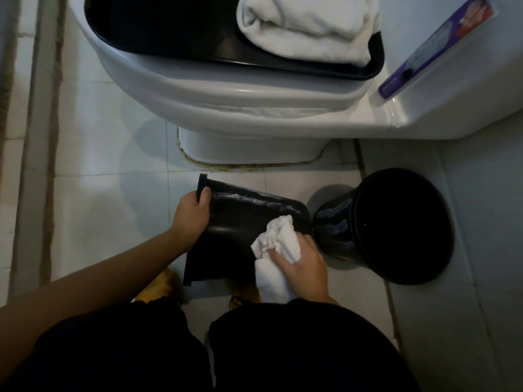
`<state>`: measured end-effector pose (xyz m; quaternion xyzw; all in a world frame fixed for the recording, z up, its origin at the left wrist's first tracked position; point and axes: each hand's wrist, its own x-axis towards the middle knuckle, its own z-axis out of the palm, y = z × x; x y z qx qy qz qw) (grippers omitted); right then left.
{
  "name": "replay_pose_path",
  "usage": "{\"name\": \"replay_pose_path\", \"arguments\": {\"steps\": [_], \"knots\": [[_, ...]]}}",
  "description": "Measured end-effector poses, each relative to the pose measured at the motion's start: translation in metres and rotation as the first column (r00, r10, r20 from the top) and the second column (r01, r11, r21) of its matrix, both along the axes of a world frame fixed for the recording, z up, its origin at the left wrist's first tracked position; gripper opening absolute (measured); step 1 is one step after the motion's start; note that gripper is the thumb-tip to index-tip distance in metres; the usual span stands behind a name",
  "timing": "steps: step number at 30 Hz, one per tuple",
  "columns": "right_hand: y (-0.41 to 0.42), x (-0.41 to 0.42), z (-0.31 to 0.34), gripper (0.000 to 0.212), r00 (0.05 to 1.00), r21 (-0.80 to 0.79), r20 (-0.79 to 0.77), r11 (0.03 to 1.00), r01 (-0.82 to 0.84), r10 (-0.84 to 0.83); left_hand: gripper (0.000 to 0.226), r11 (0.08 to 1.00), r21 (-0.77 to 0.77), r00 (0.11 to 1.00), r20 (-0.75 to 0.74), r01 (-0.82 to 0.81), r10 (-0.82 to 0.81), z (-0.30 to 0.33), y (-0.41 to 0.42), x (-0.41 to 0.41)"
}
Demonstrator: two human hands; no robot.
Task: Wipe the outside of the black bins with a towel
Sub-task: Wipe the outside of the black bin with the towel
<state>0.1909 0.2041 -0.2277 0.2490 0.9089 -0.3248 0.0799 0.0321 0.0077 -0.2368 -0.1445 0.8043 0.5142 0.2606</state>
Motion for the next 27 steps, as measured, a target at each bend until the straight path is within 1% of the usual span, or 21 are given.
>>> {"name": "replay_pose_path", "arguments": {"steps": [1,3,5,7,8,10,11,12,14,16,17,18,19,20,21,22,23,24,25,26,27], "knots": [[0.002,-0.001,0.002,0.044,0.995,-0.033,-0.024,0.995,0.099,-0.100,0.039,1.000,0.009,1.000,0.015,0.007,-0.007,0.000,0.000,0.000],[0.003,-0.004,0.006,0.050,0.964,-0.111,0.023,0.958,0.266,-0.265,0.041,1.000,0.017,0.999,0.033,0.018,-0.018,0.001,-0.004,0.002],[0.005,-0.004,0.011,0.054,0.942,-0.277,0.083,0.901,0.334,-0.324,0.040,0.999,0.027,0.999,0.033,0.036,-0.037,0.001,-0.006,0.006],[0.004,-0.002,0.024,0.050,0.916,-0.472,0.147,0.788,0.396,-0.372,0.041,0.998,0.032,0.998,0.030,0.049,-0.050,0.004,-0.005,0.007],[0.005,-0.002,0.031,0.046,0.895,-0.529,0.182,0.727,0.438,-0.407,0.041,0.998,0.028,0.998,0.026,0.051,-0.052,0.004,-0.005,0.007],[0.007,0.000,0.044,0.037,0.851,-0.580,0.226,0.637,0.508,-0.473,0.041,0.998,0.036,0.998,0.029,0.048,-0.049,0.005,-0.004,0.007],[0.007,0.002,0.048,0.040,0.830,-0.614,0.259,0.580,0.536,-0.493,0.040,0.998,0.045,0.998,0.034,0.044,-0.046,0.006,-0.004,0.008],[0.008,0.002,0.049,0.048,0.803,-0.672,0.297,0.485,0.560,-0.516,0.039,0.998,0.053,0.998,0.041,0.039,-0.042,0.007,-0.003,0.009],[0.011,0.003,0.050,0.067,0.747,-0.785,0.398,0.224,0.578,-0.533,0.037,0.997,0.064,0.998,0.045,0.035,-0.038,0.009,-0.003,0.010],[0.017,0.008,0.049,0.076,0.720,-0.832,0.482,-0.004,0.555,-0.499,0.037,0.997,0.071,0.998,0.043,0.041,-0.044,0.011,-0.004,0.010],[0.019,0.010,0.050,0.075,0.717,-0.838,0.507,-0.080,0.539,-0.478,0.037,0.996,0.073,0.998,0.041,0.042,-0.045,0.011,-0.004,0.010],[0.022,0.011,0.051,0.071,0.718,-0.842,0.514,-0.116,0.527,-0.470,0.037,0.996,0.077,0.998,0.042,0.040,-0.044,0.010,-0.004,0.010],[0.026,0.012,0.052,0.066,0.719,-0.848,0.504,-0.118,0.516,-0.478,0.036,0.996,0.082,0.998,0.042,0.039,-0.042,0.011,-0.004,0.009],[0.028,0.010,0.057,0.060,0.734,-0.864,0.473,-0.093,0.495,-0.487,0.036,0.996,0.083,0.998,0.044,0.037,-0.041,0.011,-0.004,0.009],[0.029,0.008,0.061,0.055,0.752,-0.879,0.426,-0.035,0.475,-0.503,0.036,0.996,0.081,0.998,0.046,0.035,-0.039,0.011,-0.003,0.009],[0.029,0.004,0.068,0.051,0.767,-0.881,0.371,0.064,0.469,-0.523,0.037,0.996,0.079,0.998,0.050,0.035,-0.039,0.010,-0.003,0.008],[0.026,-0.001,0.078,0.049,0.777,-0.843,0.310,0.220,0.491,-0.547,0.037,0.996,0.078,0.998,0.054,0.035,-0.039,0.010,-0.003,0.008],[0.024,-0.005,0.087,0.047,0.784,-0.755,0.246,0.394,0.524,-0.570,0.037,0.996,0.079,0.998,0.059,0.035,-0.039,0.010,-0.003,0.007],[0.021,-0.009,0.097,0.043,0.799,-0.630,0.179,0.558,0.541,-0.574,0.037,0.996,0.082,0.997,0.064,0.036,-0.041,0.011,-0.003,0.007],[0.018,-0.013,0.105,0.036,0.825,-0.497,0.106,0.689,0.528,-0.556,0.036,0.996,0.086,0.997,0.068,0.039,-0.045,0.012,-0.003,0.007],[0.016,-0.016,0.114,0.029,0.856,-0.377,0.037,0.787,0.489,-0.515,0.035,0.995,0.088,0.997,0.065,0.042,-0.048,0.012,-0.003,0.007]]}}
